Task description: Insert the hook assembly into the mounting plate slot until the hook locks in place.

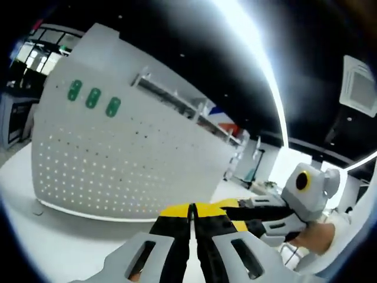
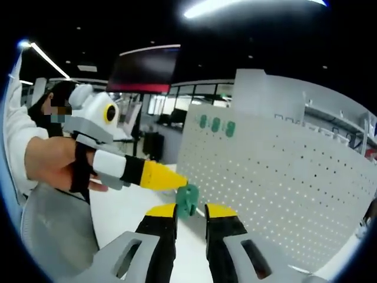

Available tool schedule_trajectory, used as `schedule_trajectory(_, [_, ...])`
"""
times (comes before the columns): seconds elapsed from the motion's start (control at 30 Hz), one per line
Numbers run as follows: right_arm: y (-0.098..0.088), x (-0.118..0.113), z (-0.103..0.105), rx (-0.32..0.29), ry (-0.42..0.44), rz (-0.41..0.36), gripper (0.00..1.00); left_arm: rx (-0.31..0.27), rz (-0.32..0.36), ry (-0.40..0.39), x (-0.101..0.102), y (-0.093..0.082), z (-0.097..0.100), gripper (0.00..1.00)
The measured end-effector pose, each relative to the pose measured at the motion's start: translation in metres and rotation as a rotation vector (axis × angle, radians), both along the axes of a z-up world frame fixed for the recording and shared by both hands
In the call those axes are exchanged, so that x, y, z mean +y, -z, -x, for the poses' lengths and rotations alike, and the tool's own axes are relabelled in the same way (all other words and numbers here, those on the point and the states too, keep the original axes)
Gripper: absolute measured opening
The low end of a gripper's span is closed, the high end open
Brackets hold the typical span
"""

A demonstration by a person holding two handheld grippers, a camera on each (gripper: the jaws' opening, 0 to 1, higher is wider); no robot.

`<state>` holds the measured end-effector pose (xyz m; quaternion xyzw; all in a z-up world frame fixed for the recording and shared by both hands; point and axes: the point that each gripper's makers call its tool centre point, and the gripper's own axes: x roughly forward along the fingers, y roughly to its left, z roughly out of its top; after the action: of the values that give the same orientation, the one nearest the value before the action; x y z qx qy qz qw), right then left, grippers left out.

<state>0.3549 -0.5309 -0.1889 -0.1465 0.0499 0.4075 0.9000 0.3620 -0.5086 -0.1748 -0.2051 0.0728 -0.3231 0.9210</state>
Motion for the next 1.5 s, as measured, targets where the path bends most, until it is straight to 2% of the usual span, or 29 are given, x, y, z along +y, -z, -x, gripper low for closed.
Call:
schedule_trajectory(0.3, [0.003, 0.011, 0.005, -0.008, -0.008, 0.021, 0.05, 0.014, 0.008, 0.017, 0.005, 0.004, 0.004, 0.01])
schedule_trajectory(0.6, [0.009, 0.015, 0.004, 0.002, 0.003, 0.029, 0.05, 0.022, 0.026, 0.027, 0.008, 0.005, 0.005, 0.01])
schedule_trajectory(0.93, [0.006, 0.016, 0.005, 0.005, 0.034, -0.009, 0.06, 0.023, 0.065, 0.028, 0.01, 0.003, 0.003, 0.01])
schedule_trajectory(1.1, [0.008, 0.016, 0.005, 0.01, 0.036, -0.011, 0.03, 0.023, 0.075, 0.035, 0.008, 0.004, 0.002, 0.01])
schedule_trajectory(1.13, [0.013, 0.014, 0.002, -0.009, 0.036, 0.015, 0.02, 0.015, 0.054, 0.035, 0.008, 0.007, 0.001, 0.01])
schedule_trajectory(1.17, [0.018, 0.009, -0.001, 0.002, 0.052, 0.036, 0.02, 0.028, 0.022, 0.03, 0.009, 0.016, 0.0, 0.01])
schedule_trajectory(1.2, [0.023, 0.003, -0.004, 0.028, 0.067, 0.035, 0.02, 0.042, 0.034, 0.031, 0.01, 0.019, 0.0, 0.01])
schedule_trajectory(1.37, [0.02, -0.015, -0.006, 0.027, 0.101, 0.012, 0.03, 0.075, 0.024, 0.022, 0.014, 0.034, 0.0, 0.01])
schedule_trajectory(1.5, [0.017, -0.021, -0.009, 0.018, 0.117, 0.009, 0.04, 0.078, 0.009, 0.034, 0.008, 0.036, -0.002, 0.01])
